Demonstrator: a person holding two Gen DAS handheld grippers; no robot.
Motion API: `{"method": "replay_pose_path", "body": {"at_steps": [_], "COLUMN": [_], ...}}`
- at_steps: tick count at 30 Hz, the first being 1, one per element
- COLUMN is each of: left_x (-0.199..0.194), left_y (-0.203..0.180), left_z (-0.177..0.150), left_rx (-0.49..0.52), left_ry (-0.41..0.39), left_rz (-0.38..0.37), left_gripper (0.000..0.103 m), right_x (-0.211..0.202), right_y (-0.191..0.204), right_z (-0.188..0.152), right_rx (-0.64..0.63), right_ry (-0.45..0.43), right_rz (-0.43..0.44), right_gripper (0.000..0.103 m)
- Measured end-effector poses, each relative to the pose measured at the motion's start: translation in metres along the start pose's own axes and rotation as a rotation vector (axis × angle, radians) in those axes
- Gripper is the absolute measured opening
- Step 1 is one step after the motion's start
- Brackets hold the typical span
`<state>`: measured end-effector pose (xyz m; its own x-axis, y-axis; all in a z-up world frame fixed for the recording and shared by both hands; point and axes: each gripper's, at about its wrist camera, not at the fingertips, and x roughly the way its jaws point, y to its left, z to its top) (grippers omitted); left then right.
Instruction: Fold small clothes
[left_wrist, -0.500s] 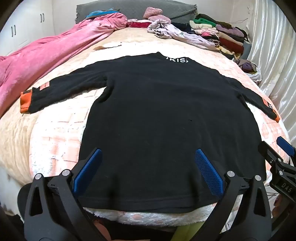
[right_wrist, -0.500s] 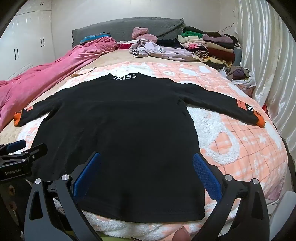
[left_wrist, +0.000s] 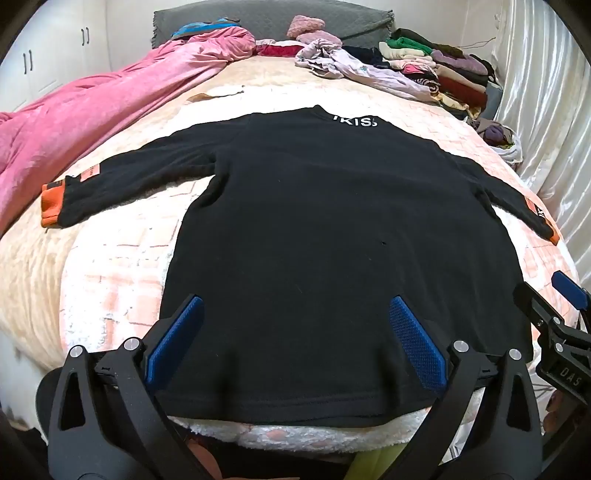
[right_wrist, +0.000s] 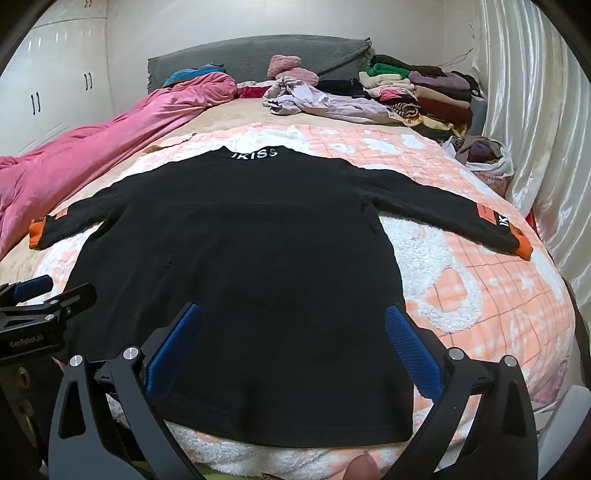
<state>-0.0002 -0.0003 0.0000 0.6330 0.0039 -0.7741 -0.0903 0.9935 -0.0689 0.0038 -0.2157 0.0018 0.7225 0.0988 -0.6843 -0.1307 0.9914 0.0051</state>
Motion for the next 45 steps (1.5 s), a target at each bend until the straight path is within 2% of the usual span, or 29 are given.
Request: {"method": "replay_pose_path", "body": {"at_steps": [45], "left_x": [0.005], "left_y": [-0.0019], "left_z": [0.008], "left_rx": [0.014], "left_ry": [-0.005], "left_rz": [0.011], "left_gripper": [0.094], "right_x": [-0.0007], "right_y": [-0.0034], "right_z": [0.0051], "right_rx": [-0.006], "right_ry": [0.001], "right_rz": [0.005], "right_gripper": [0.099]}}
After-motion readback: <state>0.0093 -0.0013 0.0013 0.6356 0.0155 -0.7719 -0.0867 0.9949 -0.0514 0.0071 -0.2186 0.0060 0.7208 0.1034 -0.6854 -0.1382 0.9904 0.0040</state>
